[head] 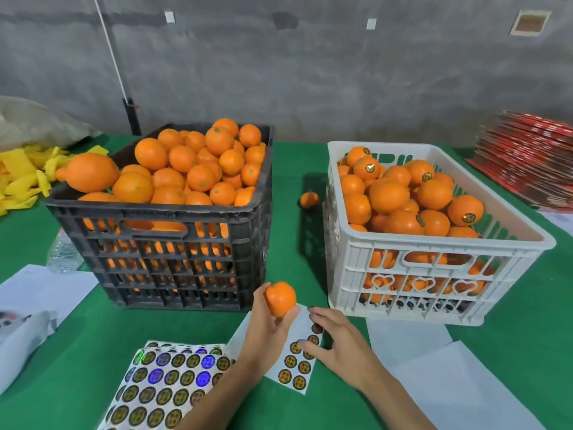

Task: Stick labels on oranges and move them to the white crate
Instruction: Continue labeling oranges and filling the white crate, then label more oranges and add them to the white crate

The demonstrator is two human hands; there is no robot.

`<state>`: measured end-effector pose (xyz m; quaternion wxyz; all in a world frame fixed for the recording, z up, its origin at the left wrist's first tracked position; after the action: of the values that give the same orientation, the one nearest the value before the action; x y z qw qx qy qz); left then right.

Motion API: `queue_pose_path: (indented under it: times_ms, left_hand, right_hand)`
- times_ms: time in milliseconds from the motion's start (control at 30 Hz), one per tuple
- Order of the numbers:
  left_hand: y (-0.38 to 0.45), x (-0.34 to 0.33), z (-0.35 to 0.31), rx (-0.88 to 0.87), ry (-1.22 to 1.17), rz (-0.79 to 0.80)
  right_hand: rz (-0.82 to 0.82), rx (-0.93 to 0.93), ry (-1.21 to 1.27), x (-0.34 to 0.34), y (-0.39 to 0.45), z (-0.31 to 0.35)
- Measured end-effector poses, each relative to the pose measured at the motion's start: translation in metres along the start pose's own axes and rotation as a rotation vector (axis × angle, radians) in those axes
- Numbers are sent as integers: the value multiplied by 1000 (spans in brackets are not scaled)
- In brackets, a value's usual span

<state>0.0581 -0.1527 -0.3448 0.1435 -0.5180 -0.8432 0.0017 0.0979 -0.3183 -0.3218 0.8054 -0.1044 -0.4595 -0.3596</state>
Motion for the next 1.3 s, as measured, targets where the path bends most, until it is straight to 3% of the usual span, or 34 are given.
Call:
queue_pose_path:
  times_ms: [233, 533, 633, 733, 900, 1033, 1167, 1300]
  left_hand:
    - [-4, -2, -3, -65, 97, -33]
    - [-16, -3, -12, -86, 231, -36]
    - [-16, -3, -14, -79, 214, -29]
    - [-15, -3, -23, -46, 140, 4]
    - [-23, 0, -91, -138, -40, 20]
    - [-28, 16, -164, -270, -16, -30]
    - [-20, 23, -228, -404, 151, -58]
    - [-1, 11, -275, -475, 237, 161]
  right_hand:
    - [-56, 20, -70, 2, -3, 0]
    - [-241, -171, 307, 11, -1, -23]
    - [-407, -245, 406, 24, -5, -24]
    - [-596, -133, 280, 47, -5, 5]
    - [-732, 115, -80, 96, 19, 85]
    - [-814, 210, -92, 149, 28, 125]
    - [-679, 141, -127, 187, 50, 141]
    - [-719, 26, -17, 247, 75, 118]
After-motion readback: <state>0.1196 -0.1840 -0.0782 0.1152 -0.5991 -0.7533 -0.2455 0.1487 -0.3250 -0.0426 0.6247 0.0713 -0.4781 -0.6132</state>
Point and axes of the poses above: each hand's wrist, its own y-axis towards the middle knuckle, its own x-axis out of the back of the hand, z = x × y, the point moved 10 cm from there along y, towards the middle knuckle, and after that the axes turned 9 degrees about x, right-handed, at the moved point
